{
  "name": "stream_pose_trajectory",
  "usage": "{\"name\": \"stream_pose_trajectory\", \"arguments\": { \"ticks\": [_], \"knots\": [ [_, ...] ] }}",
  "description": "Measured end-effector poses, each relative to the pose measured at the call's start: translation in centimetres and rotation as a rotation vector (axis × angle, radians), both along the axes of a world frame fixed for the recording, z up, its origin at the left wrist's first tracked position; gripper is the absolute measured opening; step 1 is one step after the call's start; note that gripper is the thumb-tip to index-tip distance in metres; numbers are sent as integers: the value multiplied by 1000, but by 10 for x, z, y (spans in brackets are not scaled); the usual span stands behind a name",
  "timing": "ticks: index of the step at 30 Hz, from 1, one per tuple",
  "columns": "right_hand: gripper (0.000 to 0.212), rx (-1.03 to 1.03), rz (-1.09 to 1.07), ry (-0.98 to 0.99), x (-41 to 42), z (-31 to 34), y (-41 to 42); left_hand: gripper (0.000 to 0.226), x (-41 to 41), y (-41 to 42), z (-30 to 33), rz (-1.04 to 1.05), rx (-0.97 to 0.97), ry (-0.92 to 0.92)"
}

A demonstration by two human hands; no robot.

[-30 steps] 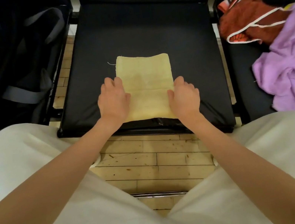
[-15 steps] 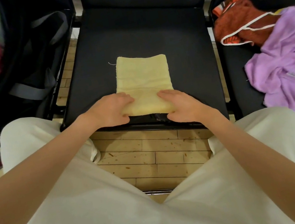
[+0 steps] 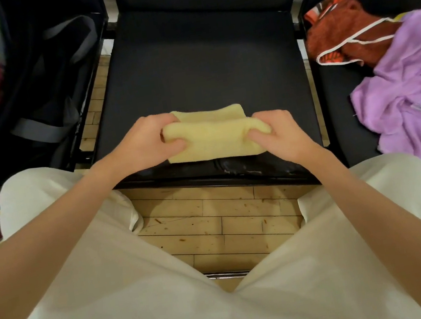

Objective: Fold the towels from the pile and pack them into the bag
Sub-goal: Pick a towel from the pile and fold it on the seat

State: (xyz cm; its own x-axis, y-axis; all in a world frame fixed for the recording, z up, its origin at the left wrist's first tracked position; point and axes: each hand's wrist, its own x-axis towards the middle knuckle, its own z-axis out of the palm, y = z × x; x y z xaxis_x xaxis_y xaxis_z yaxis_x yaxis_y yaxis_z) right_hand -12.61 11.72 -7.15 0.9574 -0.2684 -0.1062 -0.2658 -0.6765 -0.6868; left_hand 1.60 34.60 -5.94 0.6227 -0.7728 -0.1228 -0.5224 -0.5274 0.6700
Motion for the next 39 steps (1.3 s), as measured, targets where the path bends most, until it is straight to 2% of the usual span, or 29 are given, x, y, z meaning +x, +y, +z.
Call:
{"name": "stream_pose_trajectory", "arguments": {
  "ticks": [3, 6, 8, 12, 14, 16, 19, 22, 25, 27, 30, 32, 35, 37, 39],
  "knots": [
    [2, 140, -168, -121, 10, -2, -1, 20, 4, -7, 1, 181, -156, 150],
    [24, 276, -359, -110, 29, -15, -1, 33, 11, -20, -12, 432, -220, 299],
    [38, 348, -425, -39, 40, -24, 0, 41, 14, -27, -24, 576, -185, 359],
    [60, 176, -389, 154, 50, -40, 5, 65, 12, -34, -43, 577, -31, 354],
    [65, 86, -389, 183, 49, -47, 9, 68, 8, -34, -50, 556, 7, 308],
    [61, -14, -410, 189, 49, -51, 14, 66, 7, -33, -55, 571, 43, 256],
    [57, -91, -450, 247, 48, -48, 21, 51, 8, -37, -55, 567, 191, 240],
    [51, -70, -459, 307, 47, -46, 22, 47, 7, -45, -45, 545, 310, 298],
    [44, -1, -478, 348, 42, -46, 23, 52, 2, -46, -37, 540, 331, 309],
    [47, 6, -489, 407, 36, -43, 28, 51, -6, -43, -37, 538, 307, 304],
    [59, -32, -499, 429, 29, -34, 38, 34, -24, -34, -38, 592, 226, 244],
    [56, -112, -464, 394, 26, -24, 45, 26, -34, -25, -35, 622, 142, 213],
    [44, -201, -348, 356, 33, -8, 59, 27, -37, -9, -24, 723, 24, 237],
    [39, -137, -298, 282, 46, 6, 74, 32, -28, 8, -11, 790, -43, 225],
    [34, 88, -304, 152, 67, 19, 95, 35, -11, 35, 4, 815, -92, 165]
  ]
}}
